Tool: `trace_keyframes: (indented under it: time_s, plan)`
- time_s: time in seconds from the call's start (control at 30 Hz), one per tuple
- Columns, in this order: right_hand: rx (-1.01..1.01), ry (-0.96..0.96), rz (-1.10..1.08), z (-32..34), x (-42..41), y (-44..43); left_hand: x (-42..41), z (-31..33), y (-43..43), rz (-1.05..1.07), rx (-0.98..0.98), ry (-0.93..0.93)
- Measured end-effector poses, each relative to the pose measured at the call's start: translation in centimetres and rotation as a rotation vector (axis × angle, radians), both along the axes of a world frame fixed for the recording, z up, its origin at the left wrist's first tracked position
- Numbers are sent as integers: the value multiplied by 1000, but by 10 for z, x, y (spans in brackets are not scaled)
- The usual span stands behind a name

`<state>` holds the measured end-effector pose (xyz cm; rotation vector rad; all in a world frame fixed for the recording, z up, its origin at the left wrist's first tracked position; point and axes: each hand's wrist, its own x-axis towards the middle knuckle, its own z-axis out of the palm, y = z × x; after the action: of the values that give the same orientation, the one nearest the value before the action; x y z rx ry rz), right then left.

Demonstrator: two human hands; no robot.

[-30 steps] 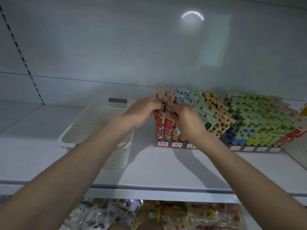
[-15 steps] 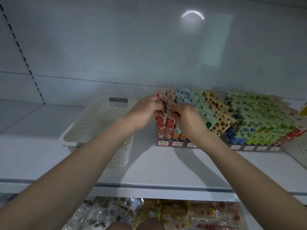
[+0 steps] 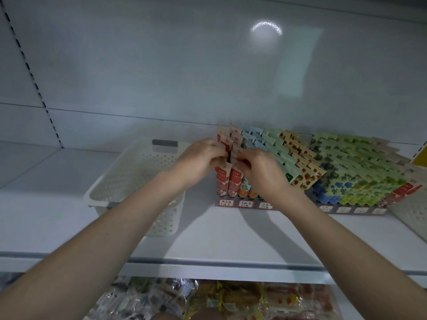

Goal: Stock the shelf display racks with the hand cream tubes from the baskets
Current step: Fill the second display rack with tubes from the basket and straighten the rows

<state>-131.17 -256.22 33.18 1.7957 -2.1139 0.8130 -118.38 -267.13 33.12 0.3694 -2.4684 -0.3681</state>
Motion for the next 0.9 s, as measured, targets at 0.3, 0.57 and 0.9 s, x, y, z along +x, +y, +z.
trace_keyframes:
  time_s: [0.3,0.57,0.9]
  plan:
    - [14,-7,-24,3,-1,4,6,5,-4,46,1,19]
    - [-62,-21,-13,13,-9,6,10,8,-15,200,85,107]
    - [-56,-17,-6,10,-14,4,9,7,-14,164,120,-47]
